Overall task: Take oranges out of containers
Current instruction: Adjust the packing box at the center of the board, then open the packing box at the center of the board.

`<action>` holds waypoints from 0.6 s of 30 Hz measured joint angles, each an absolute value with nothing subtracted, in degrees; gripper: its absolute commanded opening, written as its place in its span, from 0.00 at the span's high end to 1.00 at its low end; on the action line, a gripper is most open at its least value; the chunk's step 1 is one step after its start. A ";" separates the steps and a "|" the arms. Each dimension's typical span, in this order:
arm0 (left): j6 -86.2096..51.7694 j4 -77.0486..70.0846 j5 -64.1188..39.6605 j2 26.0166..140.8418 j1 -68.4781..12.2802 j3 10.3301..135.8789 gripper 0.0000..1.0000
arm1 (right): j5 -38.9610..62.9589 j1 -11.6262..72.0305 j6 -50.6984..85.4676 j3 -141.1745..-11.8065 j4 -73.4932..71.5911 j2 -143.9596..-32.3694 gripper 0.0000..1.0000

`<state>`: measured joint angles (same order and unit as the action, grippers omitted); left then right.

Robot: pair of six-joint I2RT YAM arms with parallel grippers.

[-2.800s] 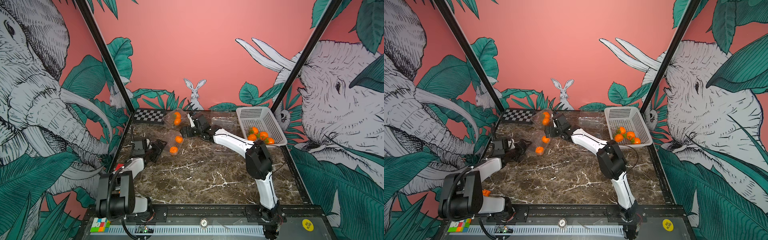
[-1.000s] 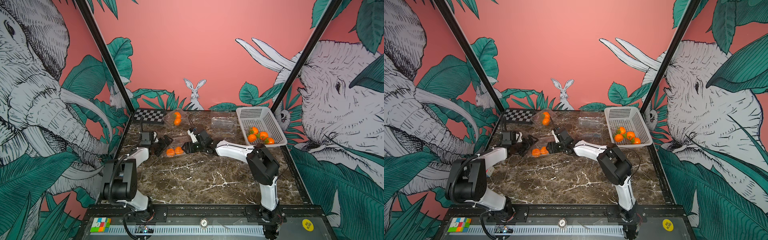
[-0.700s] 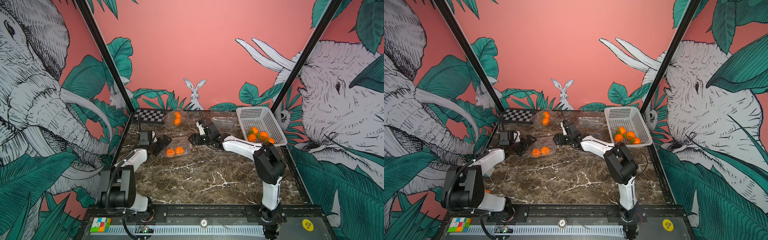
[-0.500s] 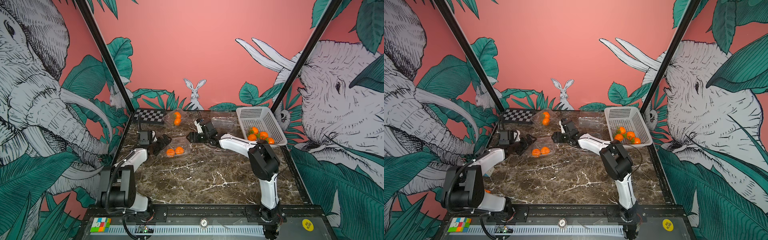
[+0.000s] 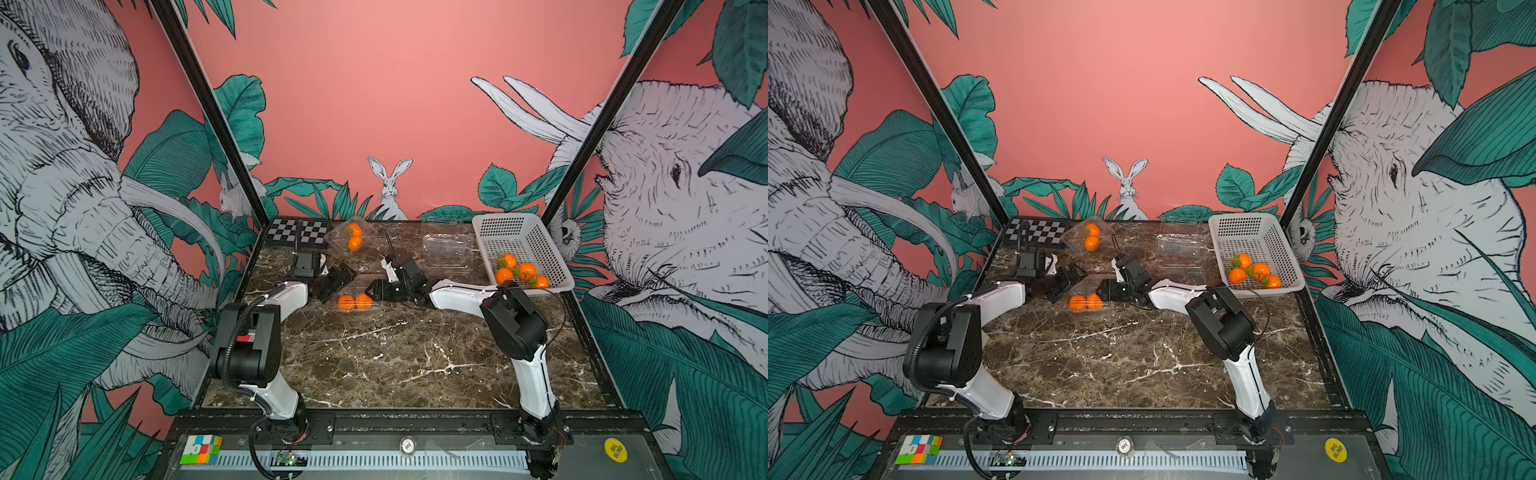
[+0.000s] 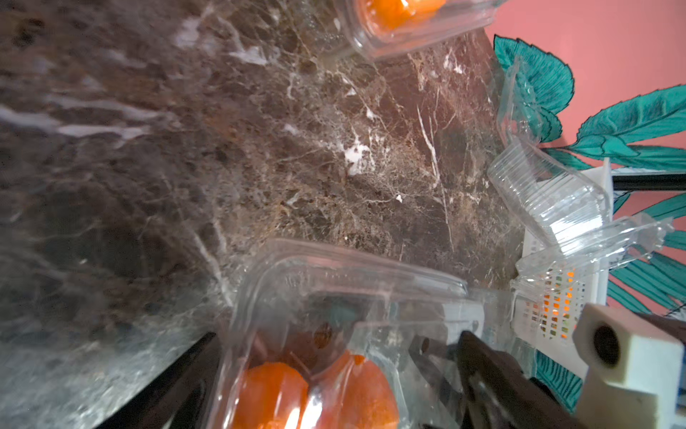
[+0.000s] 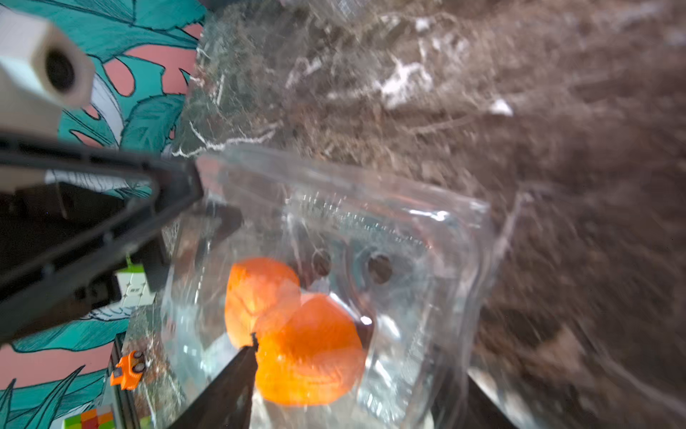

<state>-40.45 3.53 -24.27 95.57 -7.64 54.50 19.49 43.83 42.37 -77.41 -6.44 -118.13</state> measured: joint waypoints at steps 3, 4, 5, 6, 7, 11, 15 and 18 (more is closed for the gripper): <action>-40.32 3.53 -24.27 97.32 -8.58 56.49 0.01 | 18.85 43.46 43.51 -72.18 -7.31 -113.89 0.30; -40.16 3.64 -24.21 97.60 -8.60 56.88 0.01 | 18.63 43.35 43.77 -70.78 -7.46 -112.60 0.30; -39.81 3.88 -24.10 97.82 -8.80 57.21 0.01 | 18.33 43.00 44.01 -69.17 -7.51 -111.00 0.28; -39.55 4.08 -23.90 97.82 -8.88 57.34 0.01 | 18.06 42.85 44.18 -67.99 -7.60 -109.80 0.27; -39.33 4.47 -23.66 97.78 -8.93 57.36 0.01 | 17.89 42.57 44.42 -66.65 -7.66 -108.42 0.26; -38.68 5.30 -22.83 97.43 -8.95 57.14 0.01 | 17.85 41.17 45.50 -63.51 -9.34 -105.25 0.26; -38.35 5.10 -22.46 95.85 -8.91 54.98 0.01 | 18.52 40.77 47.94 -61.17 -12.99 -105.30 0.26; -38.63 3.81 -23.00 94.98 -8.93 52.75 0.01 | 19.35 41.17 49.63 -60.49 -15.05 -106.43 0.27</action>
<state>-38.63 3.81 -23.00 94.98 -8.93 52.75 19.35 41.17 49.63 -60.49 -15.05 -106.43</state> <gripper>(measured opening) 0.992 0.733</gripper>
